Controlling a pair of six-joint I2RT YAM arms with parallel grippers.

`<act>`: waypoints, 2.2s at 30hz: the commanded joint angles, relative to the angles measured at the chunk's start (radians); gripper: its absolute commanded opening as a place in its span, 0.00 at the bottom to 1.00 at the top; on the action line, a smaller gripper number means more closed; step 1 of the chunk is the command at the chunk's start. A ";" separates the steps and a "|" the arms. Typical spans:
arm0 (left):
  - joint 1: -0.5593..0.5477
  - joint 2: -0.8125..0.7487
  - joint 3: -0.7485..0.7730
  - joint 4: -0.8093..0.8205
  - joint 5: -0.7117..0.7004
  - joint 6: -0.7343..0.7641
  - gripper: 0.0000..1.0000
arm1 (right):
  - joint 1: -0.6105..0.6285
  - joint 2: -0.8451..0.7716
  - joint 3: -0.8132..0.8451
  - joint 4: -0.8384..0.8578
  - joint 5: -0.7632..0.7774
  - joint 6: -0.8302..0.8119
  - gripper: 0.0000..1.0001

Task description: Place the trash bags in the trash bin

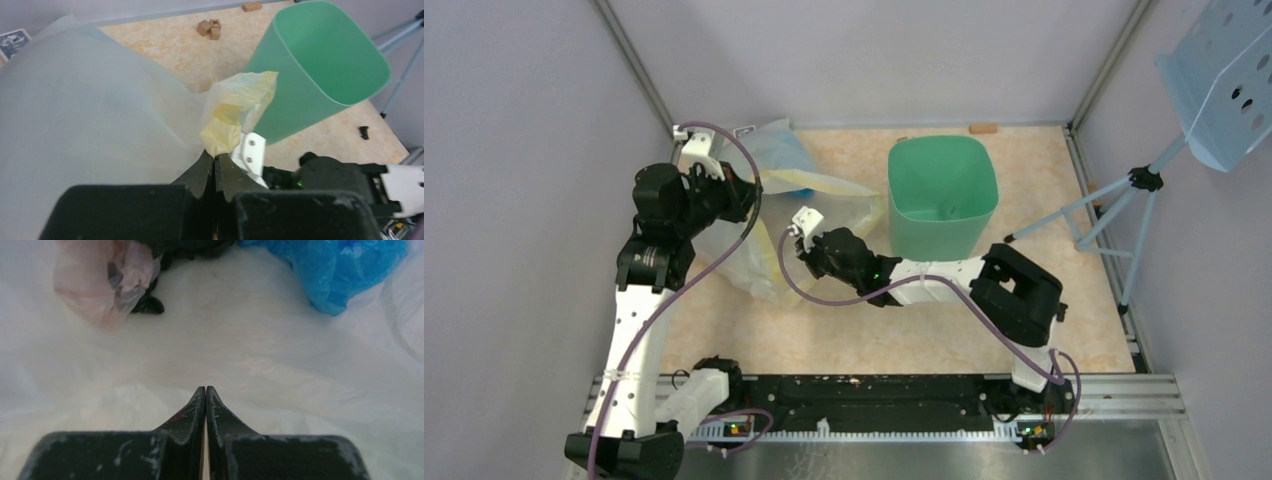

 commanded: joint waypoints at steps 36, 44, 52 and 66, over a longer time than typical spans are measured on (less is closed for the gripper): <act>-0.003 -0.059 0.007 -0.142 -0.041 -0.024 0.00 | -0.126 0.306 0.499 -0.244 0.155 0.165 0.00; -0.001 -0.011 -0.069 -0.052 -0.186 -0.042 0.00 | -0.065 0.002 0.199 -0.127 -0.023 0.144 0.00; -0.001 0.076 -0.165 0.071 -0.246 -0.123 0.00 | -0.037 -0.239 0.099 -0.194 -0.158 0.162 0.00; -0.001 0.205 -0.419 0.406 -0.232 -0.318 0.00 | -0.037 -0.406 0.328 -0.466 -0.256 0.142 0.00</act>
